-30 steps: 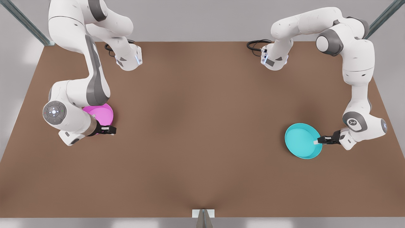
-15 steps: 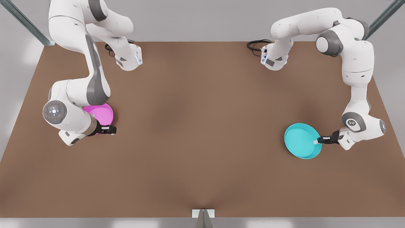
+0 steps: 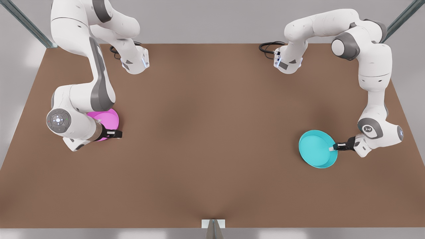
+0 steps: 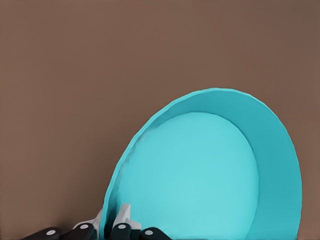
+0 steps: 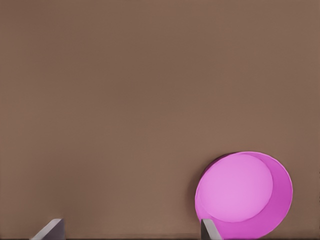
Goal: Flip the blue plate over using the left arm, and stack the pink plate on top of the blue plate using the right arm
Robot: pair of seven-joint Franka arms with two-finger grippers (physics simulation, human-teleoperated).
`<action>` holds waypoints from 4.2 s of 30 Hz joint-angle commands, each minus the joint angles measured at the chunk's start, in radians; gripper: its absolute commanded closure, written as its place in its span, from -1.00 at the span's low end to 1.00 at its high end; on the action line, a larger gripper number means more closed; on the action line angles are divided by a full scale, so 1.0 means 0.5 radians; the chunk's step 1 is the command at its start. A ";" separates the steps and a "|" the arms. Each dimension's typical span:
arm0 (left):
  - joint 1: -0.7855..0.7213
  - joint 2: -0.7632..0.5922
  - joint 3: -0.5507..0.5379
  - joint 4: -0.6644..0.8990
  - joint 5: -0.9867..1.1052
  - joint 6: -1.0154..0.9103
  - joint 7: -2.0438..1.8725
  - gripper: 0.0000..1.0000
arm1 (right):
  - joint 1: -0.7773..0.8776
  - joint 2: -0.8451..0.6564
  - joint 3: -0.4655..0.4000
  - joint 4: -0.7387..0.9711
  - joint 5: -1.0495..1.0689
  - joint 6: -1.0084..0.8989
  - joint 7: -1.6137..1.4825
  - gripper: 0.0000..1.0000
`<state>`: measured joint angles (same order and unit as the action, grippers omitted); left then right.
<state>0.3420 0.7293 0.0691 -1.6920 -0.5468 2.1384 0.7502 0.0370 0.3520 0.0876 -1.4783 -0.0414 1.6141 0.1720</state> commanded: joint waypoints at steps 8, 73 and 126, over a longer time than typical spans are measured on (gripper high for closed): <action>0.000 -0.007 0.003 0.006 -0.020 -0.018 -0.013 0.57 | -0.776 -0.391 0.003 -0.805 0.110 0.189 -0.715 -1.00; -2.951 0.247 0.561 0.580 2.965 -2.049 -2.706 0.57 | -1.372 0.385 0.000 -0.921 0.399 0.800 -1.461 -1.00; -3.270 0.756 0.300 0.792 2.882 -2.445 -3.160 -0.78 | -1.326 0.450 0.003 -0.869 0.411 0.834 -1.498 0.57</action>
<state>-1.2930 1.1097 0.2193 -1.2950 0.8981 0.9158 -0.8299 -0.6243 0.5755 0.0888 -1.9127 0.1717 2.0269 -0.5816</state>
